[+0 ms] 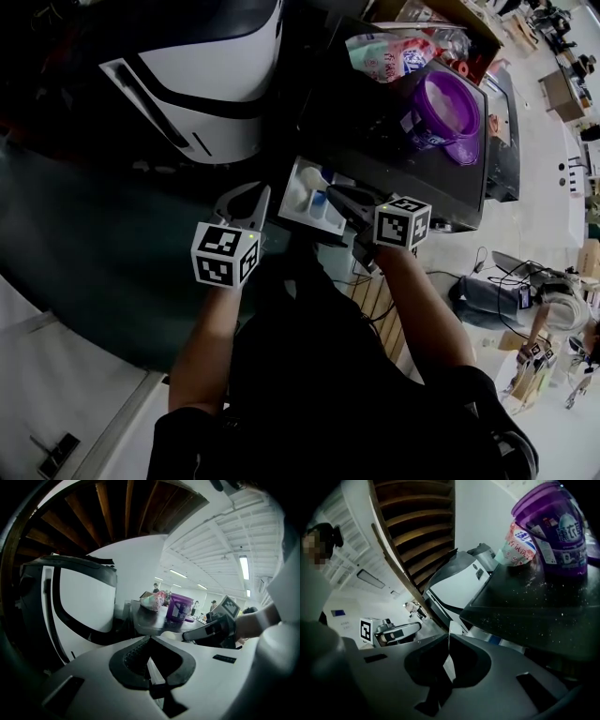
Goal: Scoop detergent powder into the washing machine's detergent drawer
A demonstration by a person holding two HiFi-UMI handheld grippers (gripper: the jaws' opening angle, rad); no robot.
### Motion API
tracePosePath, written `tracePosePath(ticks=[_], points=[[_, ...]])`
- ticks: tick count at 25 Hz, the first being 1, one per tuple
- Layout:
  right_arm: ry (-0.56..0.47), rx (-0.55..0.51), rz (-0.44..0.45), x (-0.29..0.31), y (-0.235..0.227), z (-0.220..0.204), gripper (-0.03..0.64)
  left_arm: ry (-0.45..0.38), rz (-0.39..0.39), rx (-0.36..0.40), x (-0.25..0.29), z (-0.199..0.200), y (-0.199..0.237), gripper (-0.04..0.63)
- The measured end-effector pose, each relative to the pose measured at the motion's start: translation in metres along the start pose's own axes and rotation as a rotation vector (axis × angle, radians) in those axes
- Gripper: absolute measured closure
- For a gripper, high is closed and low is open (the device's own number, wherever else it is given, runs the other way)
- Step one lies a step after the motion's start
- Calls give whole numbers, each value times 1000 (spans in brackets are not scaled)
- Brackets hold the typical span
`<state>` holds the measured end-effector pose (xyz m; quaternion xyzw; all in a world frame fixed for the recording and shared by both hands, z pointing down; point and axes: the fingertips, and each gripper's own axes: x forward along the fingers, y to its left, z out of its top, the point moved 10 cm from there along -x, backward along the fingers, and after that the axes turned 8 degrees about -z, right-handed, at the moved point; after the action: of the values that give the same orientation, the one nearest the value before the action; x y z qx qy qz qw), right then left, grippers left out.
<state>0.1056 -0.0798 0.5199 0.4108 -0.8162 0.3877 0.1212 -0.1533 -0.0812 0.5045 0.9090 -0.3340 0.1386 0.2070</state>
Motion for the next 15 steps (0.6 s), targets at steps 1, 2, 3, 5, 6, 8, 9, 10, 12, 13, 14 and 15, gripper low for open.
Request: tracePosePath(ticks=[1, 2, 3, 5, 6, 8, 9, 10, 12, 13, 14, 15], points=[[8, -23, -13, 1, 1, 0, 595, 2, 1, -4, 0, -1, 0, 588], [18, -45, -26, 3, 1, -1, 595, 4, 1, -7, 0, -2, 0, 586], [28, -68, -38, 4, 2, -1, 595, 6, 1, -9, -1, -3, 0, 588], [48, -116, -62, 8, 3, -2, 595, 9, 1, -10, -1, -3, 0, 586], [58, -142, -75, 9, 4, -3, 595, 9, 1, -10, -1, -4, 0, 586], [76, -199, -102, 12, 7, -4, 595, 9, 1, -15, -3, -5, -1, 586], [85, -228, -114, 14, 8, -4, 595, 8, 2, -19, -4, -6, -1, 588], [92, -255, -125, 15, 10, -4, 595, 7, 4, -22, -5, -6, -1, 587], [101, -301, -146, 17, 13, -3, 595, 6, 6, -26, -7, -7, 0, 586], [105, -323, -156, 18, 15, -2, 595, 5, 7, -27, -7, -6, 0, 588], [110, -346, -166, 18, 17, -1, 595, 4, 8, -29, -8, -6, 0, 588], [116, -370, -177, 19, 18, 0, 595, 3, 9, -30, -9, -6, 0, 586]])
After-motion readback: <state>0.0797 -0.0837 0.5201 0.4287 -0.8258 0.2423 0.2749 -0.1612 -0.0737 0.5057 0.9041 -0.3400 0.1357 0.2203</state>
